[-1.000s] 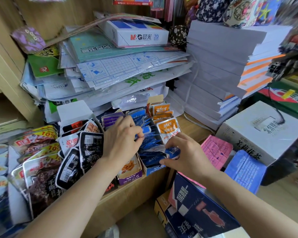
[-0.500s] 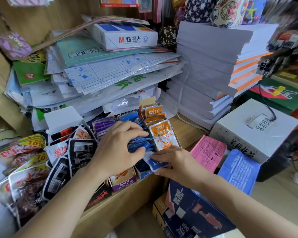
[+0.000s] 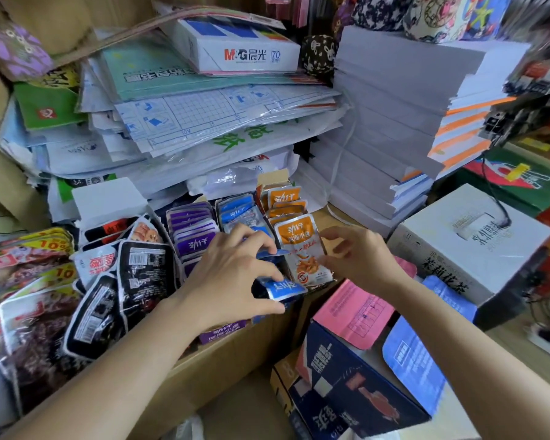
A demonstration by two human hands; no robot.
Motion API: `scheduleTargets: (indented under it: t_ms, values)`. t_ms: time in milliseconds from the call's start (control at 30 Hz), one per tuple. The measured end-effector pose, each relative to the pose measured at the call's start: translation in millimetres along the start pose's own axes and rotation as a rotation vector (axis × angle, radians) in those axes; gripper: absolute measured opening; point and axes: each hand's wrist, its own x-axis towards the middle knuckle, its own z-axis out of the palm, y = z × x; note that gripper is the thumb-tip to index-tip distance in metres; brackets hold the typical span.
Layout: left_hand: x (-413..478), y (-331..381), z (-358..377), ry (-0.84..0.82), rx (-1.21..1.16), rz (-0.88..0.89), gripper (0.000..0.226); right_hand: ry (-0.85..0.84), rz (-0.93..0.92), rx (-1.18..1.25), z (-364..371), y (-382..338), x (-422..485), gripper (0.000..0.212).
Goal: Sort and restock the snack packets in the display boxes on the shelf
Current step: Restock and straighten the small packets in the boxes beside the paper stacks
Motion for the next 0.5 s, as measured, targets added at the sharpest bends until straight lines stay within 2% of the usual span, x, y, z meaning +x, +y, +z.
scheduleTargets:
  t_ms: [67, 167, 333, 500]
  values:
    - [-0.1, -2.2, 2.0, 0.056, -0.024, -0.01, 0.036, -0.062, -0.006, 0.016, 9.7, 4.2, 6.8, 0.054]
    - [0.4, -3.8, 6.1, 0.13, -0.016, 0.005, 0.026, -0.085, -0.018, -0.004, 19.0, 11.0, 13.3, 0.062]
    - [2.1, -4.0, 10.0, 0.163, 0.011, 0.011, 0.021, -0.007, -0.019, 0.014, 23.7, 17.9, 21.8, 0.051]
    - [-2.3, -7.8, 9.7, 0.13, -0.001, 0.05, 0.035, 0.074, 0.034, 0.034, 24.4, 18.3, 26.9, 0.042]
